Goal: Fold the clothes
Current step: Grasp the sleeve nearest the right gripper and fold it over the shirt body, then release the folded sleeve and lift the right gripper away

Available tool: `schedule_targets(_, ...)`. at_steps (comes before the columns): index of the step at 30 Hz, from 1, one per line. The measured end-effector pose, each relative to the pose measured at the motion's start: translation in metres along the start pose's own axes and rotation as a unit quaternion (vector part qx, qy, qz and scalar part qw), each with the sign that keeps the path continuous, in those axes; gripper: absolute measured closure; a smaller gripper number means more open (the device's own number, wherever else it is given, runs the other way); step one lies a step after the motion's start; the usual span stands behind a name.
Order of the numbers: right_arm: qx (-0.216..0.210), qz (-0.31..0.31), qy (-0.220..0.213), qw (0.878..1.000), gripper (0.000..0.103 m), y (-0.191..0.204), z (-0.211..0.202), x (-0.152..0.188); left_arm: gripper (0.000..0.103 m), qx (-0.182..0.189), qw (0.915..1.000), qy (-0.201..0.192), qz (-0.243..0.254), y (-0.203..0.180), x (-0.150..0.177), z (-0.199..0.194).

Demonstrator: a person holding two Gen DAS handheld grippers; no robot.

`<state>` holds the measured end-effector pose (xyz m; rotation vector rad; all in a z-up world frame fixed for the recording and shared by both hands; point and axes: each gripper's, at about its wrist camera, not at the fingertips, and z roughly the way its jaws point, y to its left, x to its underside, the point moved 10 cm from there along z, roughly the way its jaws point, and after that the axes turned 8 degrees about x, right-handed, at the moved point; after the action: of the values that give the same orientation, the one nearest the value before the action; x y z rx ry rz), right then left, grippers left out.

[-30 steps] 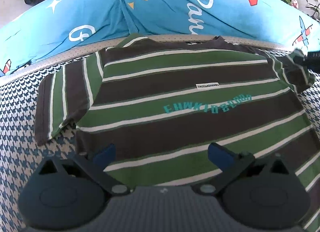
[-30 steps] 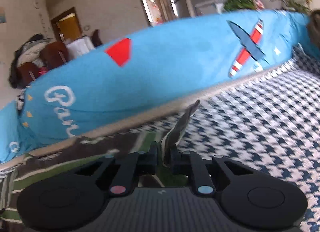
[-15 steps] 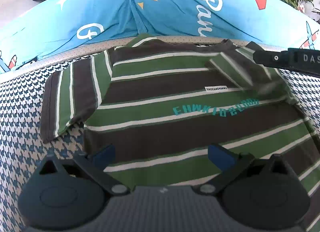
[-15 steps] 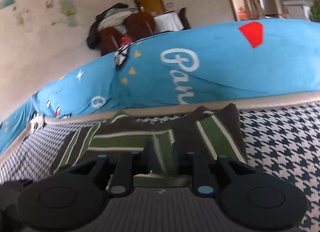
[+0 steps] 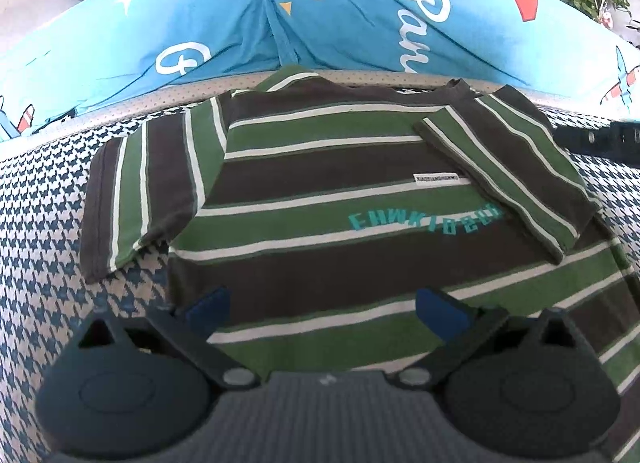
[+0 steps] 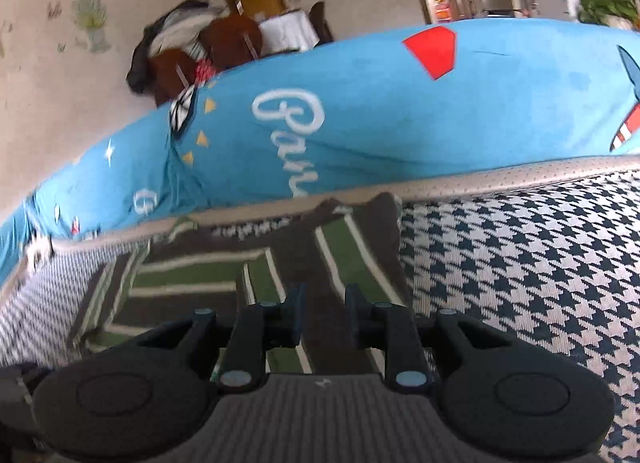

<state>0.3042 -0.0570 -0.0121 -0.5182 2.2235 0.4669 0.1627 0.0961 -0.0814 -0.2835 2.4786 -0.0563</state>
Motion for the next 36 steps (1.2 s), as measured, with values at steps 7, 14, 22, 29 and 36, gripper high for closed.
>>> schedule_targets(7,0.018,-0.022,0.034,0.999,0.076,0.007,0.011,0.018,0.000,-0.007,0.9999,0.009,-0.005,0.005,0.003,0.006)
schedule_targets(14,0.047,-0.046,0.061,0.996,0.072,0.006,0.021,0.034,0.000,-0.016,0.9998,0.012,-0.011,0.008,0.007,0.012)
schedule_targets(22,0.056,-0.059,0.064,0.995,0.069,0.010,0.021,0.035,0.000,-0.021,0.9997,0.012,-0.008,0.009,0.008,0.014)
schedule_targets(29,0.075,-0.036,0.080,0.993,0.061,0.018,0.012,0.038,0.000,-0.019,0.9997,0.013,-0.007,0.009,0.008,0.016)
schedule_targets(36,0.065,0.002,0.097,0.993,0.058,0.046,-0.014,0.054,0.000,-0.019,0.9998,0.010,-0.004,0.010,0.007,0.017)
